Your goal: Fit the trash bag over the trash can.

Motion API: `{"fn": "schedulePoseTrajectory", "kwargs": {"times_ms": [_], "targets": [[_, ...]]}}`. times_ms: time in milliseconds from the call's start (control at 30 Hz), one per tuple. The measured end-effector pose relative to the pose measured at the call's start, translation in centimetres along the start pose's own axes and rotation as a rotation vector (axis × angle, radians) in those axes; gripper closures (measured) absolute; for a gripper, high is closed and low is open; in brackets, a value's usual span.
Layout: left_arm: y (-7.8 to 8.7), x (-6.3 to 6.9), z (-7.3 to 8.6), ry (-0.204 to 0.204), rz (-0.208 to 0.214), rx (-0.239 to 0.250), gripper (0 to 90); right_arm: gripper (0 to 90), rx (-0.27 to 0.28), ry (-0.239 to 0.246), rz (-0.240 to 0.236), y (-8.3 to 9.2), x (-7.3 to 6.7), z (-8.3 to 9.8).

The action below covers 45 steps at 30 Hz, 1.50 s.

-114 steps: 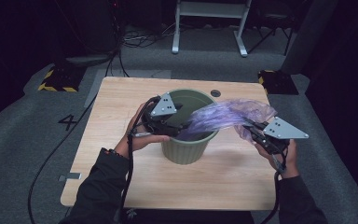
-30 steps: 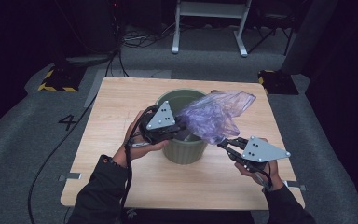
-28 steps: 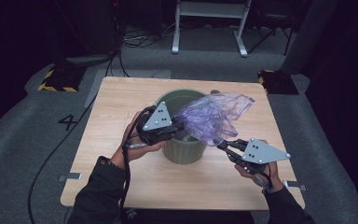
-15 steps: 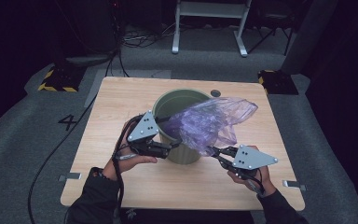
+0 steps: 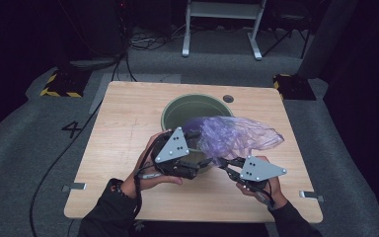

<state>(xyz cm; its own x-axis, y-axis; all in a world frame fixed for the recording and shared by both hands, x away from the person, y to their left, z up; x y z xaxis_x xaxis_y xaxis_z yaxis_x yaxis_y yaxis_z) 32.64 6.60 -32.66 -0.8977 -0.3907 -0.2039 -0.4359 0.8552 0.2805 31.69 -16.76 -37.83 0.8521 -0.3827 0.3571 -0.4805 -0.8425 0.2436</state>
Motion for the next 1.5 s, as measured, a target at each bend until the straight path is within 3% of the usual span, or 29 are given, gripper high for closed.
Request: {"fn": "schedulePoseTrajectory", "kwargs": {"times_ms": [33,267,400,433,533,700,833,1033,1100,1200,1267,1400,1500], "targets": [[-0.2,0.1,0.0,-0.006,-0.015,-0.008,41.6,90.0,-0.005,0.001,0.001,-0.1,-0.1,0.1],[-0.1,0.2,0.8,-0.05,-0.016,-0.029,77.3,90.0,-0.006,0.001,-0.008,-0.2,-0.5,0.4],[0.6,-0.1,1.1,-0.039,-0.012,-0.014,86.9,82.6,-0.001,-0.008,-0.005,0.1,-0.5,0.7],[0.7,-0.2,1.2,-0.035,-0.011,-0.008,87.7,80.7,0.002,-0.013,-0.007,0.3,-0.5,0.8],[1.4,-0.4,1.5,-0.02,-0.004,0.003,88.2,62.6,0.007,-0.027,-0.015,1.0,-0.5,1.0],[2.5,-0.9,2.3,0.001,-0.004,0.021,87.8,51.2,0.021,-0.038,-0.006,3.3,-0.4,1.0],[3.1,-1.1,2.9,0.03,0.009,0.033,87.4,47.5,0.056,-0.028,0.041,5.3,0.2,0.7],[3.7,-1.3,3.5,0.031,0.009,0.031,87.2,39.5,0.099,-0.001,0.201,7.1,2.1,0.0],[3.8,-1.4,3.7,0.034,0.007,0.026,87.2,36.8,0.115,0.029,0.261,7.6,2.5,-0.5],[4.0,-1.5,4.0,0.044,0.011,0.024,86.9,33.2,0.155,0.03,0.268,8.1,3.0,-1.1],[4.0,-1.5,4.2,0.052,0.011,0.025,86.6,32.8,0.156,0.058,0.286,8.3,3.2,-1.4],[4.1,-1.8,4.6,0.066,0.004,0.025,86.3,33.7,0.184,0.091,0.277,8.8,3.2,-1.9],[4.2,-1.9,4.7,0.073,0.005,0.021,86.3,33.0,0.186,0.146,0.282,9.0,2.8,-2.3]]}}
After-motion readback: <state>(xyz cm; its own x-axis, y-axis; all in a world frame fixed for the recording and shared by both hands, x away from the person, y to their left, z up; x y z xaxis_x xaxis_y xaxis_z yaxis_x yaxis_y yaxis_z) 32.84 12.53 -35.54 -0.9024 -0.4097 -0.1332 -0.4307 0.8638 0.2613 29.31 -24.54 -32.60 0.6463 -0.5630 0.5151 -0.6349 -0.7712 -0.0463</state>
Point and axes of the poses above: each handheld gripper's, and its own axes: y roughly backward along the jaws, z roughly out of its underside, x roughly to its right, the point moved 1 cm from there along -y, roughly forward along the jaws, and after that the axes turned 4 degrees about x, right-handed, at the moved point
